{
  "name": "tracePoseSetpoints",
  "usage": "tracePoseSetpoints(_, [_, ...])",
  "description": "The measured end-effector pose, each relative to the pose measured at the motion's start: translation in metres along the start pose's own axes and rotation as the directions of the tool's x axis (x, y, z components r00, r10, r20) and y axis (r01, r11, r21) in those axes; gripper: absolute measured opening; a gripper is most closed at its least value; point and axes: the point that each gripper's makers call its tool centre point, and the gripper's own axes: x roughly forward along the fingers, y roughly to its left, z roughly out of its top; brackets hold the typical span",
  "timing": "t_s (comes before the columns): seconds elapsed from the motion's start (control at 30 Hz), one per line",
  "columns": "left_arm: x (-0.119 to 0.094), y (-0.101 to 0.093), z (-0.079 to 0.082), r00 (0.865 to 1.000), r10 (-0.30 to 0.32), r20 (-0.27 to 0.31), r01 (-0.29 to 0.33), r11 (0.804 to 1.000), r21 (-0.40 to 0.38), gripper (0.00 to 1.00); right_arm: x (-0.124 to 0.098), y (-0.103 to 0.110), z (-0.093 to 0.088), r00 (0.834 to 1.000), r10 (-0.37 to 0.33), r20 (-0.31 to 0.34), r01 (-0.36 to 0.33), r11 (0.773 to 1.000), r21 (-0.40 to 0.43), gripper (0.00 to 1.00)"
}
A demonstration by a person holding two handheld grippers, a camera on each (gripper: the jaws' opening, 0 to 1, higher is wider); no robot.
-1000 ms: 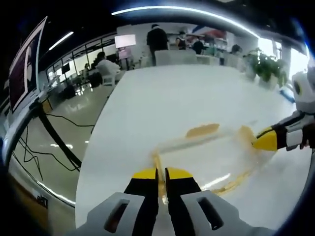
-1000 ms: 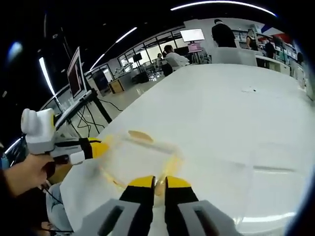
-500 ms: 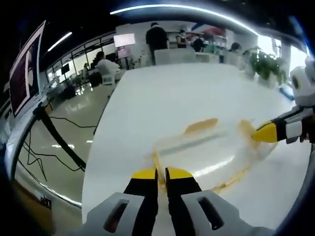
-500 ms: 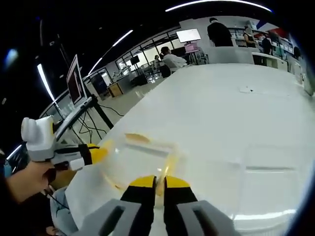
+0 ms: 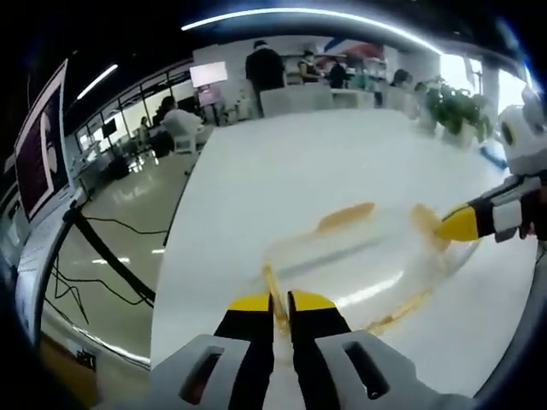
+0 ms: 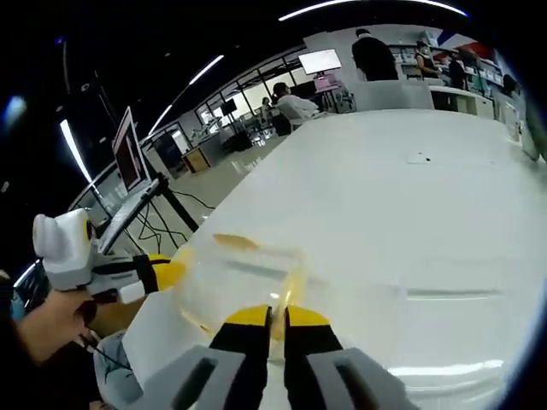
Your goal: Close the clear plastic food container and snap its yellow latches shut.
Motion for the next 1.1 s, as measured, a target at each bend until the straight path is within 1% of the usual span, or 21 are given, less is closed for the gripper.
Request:
tracePoseSetpoints(0.17, [-0.001,-0.004,0.002,1.0,0.005,-0.003,-0.005,1.0,-0.007,0.03,-0.006,-0.002,0.003,1.0,-0.005,0.007,0.004,1.0,0.014,0.01])
tracePoseSetpoints(0.53, [-0.01,-0.019,0.011,1.0,-0.012,-0.017,0.013,0.999,0.038,0.04,-0.018,-0.01,0.012,1.0,-0.002,0.02,0.002,1.0,0.032,0.01])
tracePoseSetpoints(0.93, [-0.012,-0.038,0.02,0.999,-0.026,-0.03,0.028,0.998,0.061,0.04,-0.036,-0.023,0.015,1.0,-0.009,0.027,0.008,0.999,0.046,0.01])
tracePoseSetpoints(1.1, [-0.011,-0.05,0.026,0.999,-0.038,-0.025,0.04,0.997,0.071,0.05,-0.044,-0.033,0.017,0.999,-0.022,0.037,0.02,0.999,0.047,0.01])
